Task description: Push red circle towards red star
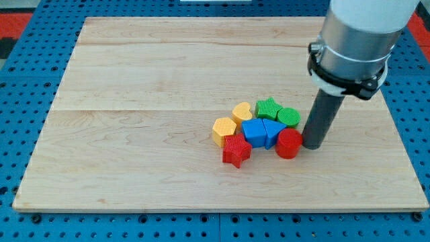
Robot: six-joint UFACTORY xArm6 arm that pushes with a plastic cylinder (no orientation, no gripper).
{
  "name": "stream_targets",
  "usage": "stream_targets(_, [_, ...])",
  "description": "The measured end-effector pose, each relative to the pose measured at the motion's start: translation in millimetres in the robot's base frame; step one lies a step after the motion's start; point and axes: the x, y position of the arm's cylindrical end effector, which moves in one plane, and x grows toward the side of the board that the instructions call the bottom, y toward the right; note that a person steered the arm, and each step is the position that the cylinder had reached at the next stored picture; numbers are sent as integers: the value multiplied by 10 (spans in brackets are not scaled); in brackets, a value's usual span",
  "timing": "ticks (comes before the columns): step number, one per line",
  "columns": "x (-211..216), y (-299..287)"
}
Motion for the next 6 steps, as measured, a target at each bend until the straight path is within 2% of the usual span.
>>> stream_targets(1, [289,-42])
stream_targets(3, [403,-384])
stream_targets(4, [507,-92])
stream_targets(5, [275,-2])
stream_targets(6, [30,-150])
